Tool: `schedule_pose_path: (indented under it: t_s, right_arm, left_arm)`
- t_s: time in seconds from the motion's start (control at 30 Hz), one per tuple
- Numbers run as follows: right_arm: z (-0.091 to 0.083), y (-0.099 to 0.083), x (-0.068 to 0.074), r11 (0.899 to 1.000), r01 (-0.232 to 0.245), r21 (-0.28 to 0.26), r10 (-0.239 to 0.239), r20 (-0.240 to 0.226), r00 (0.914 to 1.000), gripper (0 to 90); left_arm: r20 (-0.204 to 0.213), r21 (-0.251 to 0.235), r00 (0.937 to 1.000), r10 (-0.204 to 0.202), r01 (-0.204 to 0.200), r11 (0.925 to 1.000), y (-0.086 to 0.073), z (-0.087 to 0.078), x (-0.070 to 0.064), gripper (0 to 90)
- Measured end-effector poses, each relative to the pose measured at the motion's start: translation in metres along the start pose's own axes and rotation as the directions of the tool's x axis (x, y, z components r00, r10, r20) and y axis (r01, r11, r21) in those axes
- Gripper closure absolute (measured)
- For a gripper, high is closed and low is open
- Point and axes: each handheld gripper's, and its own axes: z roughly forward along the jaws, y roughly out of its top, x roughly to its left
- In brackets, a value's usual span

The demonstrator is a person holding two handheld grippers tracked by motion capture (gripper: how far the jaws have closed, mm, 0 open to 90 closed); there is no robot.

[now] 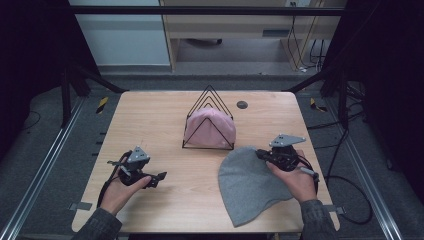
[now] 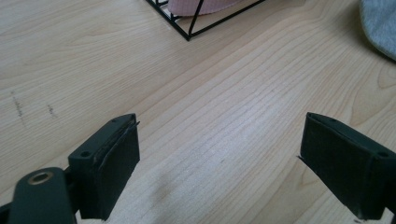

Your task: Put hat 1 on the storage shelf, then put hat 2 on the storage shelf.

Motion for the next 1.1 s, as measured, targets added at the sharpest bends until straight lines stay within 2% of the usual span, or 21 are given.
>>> schedule_pose_path:
  t_s: [0.17,0.3,0.4,0.57,0.7,0.73,0.83,0.93,1.1]
  right_arm:
    - [-0.007,0.015,0.011,0.999,0.025,-0.033,-0.025,-0.027,0.9993,87.3]
    - [-0.015,0.036,0.027,0.995,0.074,-0.070,-0.077,-0.047,0.9959,87.3]
    - [-0.019,0.051,0.042,0.989,0.119,-0.087,-0.125,-0.064,0.9901,87.3]
    - [-0.025,0.080,0.066,0.975,0.201,-0.098,-0.209,-0.085,0.9742,87.4]
    - [-0.031,0.101,0.082,0.961,0.248,-0.123,-0.261,-0.096,0.9607,87.4]
    - [-0.032,0.106,0.086,0.958,0.259,-0.128,-0.272,-0.101,0.9570,87.4]
    - [-0.033,0.120,0.095,0.946,0.294,-0.139,-0.309,-0.112,0.9442,87.4]
    - [-0.034,0.131,0.101,0.939,0.308,-0.151,-0.327,-0.122,0.9373,87.4]
    - [-0.037,0.145,0.107,0.931,0.325,-0.167,-0.347,-0.128,0.9291,87.5]
  left_arm:
    - [0.022,0.002,0.9997,0.008,-0.008,1.0000,0.001,0.000,-0.006,11.8]
    - [0.062,-0.024,0.9976,0.032,-0.031,0.9993,0.007,-0.004,-0.016,12.5]
    - [0.100,-0.029,0.9928,0.065,-0.063,0.9976,0.015,-0.009,-0.024,13.5]
    - [0.164,-0.087,0.9823,0.091,-0.077,0.9932,0.033,-0.019,-0.036,14.1]
    - [0.187,-0.101,0.9744,0.125,-0.107,0.9891,0.044,-0.024,-0.043,14.1]
    - [0.195,-0.111,0.9731,0.122,-0.101,0.9886,0.047,-0.024,-0.045,14.1]
    - [0.196,-0.119,0.9715,0.134,-0.112,0.9866,0.053,-0.025,-0.046,14.1]
    - [0.209,-0.135,0.9692,0.130,-0.103,0.9855,0.057,-0.024,-0.045,15.1]
    - [0.202,-0.137,0.9704,0.133,-0.106,0.9849,0.064,-0.021,-0.045,15.8]
